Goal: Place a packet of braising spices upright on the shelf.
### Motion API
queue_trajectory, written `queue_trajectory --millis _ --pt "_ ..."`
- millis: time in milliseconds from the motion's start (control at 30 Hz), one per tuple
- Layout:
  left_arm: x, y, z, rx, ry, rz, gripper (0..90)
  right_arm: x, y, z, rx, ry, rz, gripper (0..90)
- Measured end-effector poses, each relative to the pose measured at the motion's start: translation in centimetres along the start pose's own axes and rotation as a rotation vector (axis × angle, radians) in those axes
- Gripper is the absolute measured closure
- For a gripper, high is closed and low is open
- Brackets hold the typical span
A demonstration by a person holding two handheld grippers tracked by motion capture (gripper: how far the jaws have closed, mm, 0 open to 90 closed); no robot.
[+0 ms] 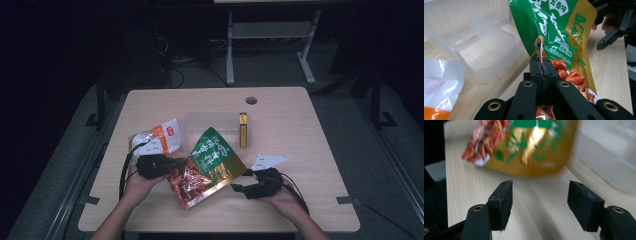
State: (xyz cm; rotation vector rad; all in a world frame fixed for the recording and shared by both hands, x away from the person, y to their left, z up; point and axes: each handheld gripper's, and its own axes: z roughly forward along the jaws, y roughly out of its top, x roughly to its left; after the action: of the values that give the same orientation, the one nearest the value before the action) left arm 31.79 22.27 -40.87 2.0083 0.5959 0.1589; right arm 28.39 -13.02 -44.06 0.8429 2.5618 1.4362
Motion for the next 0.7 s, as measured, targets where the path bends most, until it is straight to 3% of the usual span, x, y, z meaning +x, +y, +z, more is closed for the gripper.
queue_trajectory --millis 67,167,367,467,600,700 --pt "-0.2 0.2 0.0 -0.013 0.000 -0.003 89.7 0.1 0.2 0.2 -0.013 0.002 0.001 39.0" --pt "-0.4 0.3 0.0 -0.036 0.002 -0.008 89.8 -0.1 0.3 0.6 -0.044 0.035 0.051 41.6" --pt "-0.6 0.4 -0.1 -0.056 -0.006 -0.023 89.7 -0.4 0.8 1.3 -0.096 0.080 0.095 52.3" --pt "-0.9 0.4 0.2 -0.055 -0.006 -0.017 89.7 -0.4 1.2 1.7 -0.108 0.094 0.119 62.5" --pt "-0.9 0.2 0.4 -0.055 -0.014 -0.013 89.6 -0.5 1.6 1.7 -0.143 0.100 0.115 77.2" --pt "-1.1 0.1 0.6 -0.057 -0.019 -0.009 89.5 -0.5 1.6 1.4 -0.142 0.117 0.125 82.5"
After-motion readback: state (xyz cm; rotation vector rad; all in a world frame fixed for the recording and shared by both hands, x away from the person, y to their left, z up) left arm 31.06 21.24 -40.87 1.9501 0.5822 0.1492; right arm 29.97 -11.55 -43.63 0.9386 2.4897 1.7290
